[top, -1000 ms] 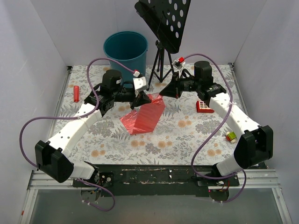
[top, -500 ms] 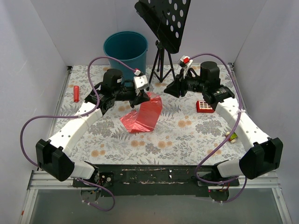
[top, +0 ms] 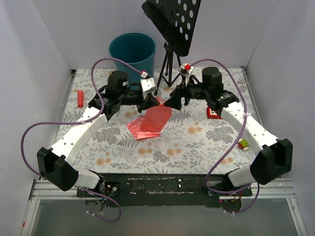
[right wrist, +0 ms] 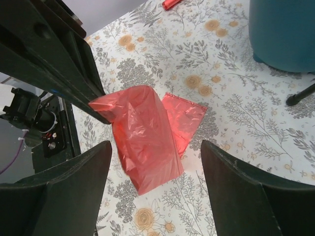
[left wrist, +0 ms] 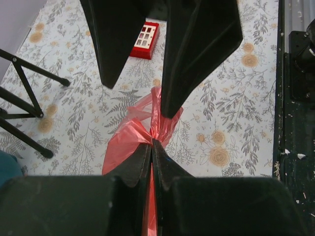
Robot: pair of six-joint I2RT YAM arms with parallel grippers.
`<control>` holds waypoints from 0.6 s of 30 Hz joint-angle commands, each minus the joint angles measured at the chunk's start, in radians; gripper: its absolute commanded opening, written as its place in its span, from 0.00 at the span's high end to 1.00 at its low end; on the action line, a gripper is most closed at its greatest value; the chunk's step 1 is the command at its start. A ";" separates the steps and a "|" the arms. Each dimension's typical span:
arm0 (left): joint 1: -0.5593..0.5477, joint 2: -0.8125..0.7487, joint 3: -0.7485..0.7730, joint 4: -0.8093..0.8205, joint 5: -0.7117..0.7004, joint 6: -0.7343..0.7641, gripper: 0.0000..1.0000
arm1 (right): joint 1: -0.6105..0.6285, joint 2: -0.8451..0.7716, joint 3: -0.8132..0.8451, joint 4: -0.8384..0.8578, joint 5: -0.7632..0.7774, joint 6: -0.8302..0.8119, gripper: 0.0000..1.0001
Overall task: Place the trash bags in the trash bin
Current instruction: Unfold the trash bag at the center of the board.
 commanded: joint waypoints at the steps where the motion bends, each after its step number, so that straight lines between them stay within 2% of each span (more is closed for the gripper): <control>1: -0.012 -0.024 0.064 -0.002 0.056 -0.016 1.00 | 0.022 0.022 0.032 0.056 -0.020 0.031 0.19; 10: -0.015 -0.014 0.075 -0.008 0.085 -0.022 1.00 | 0.048 0.061 0.064 0.062 0.041 0.056 0.21; 18: -0.015 -0.024 0.047 -0.053 0.043 0.073 1.00 | 0.047 0.016 0.044 0.112 -0.138 0.080 0.21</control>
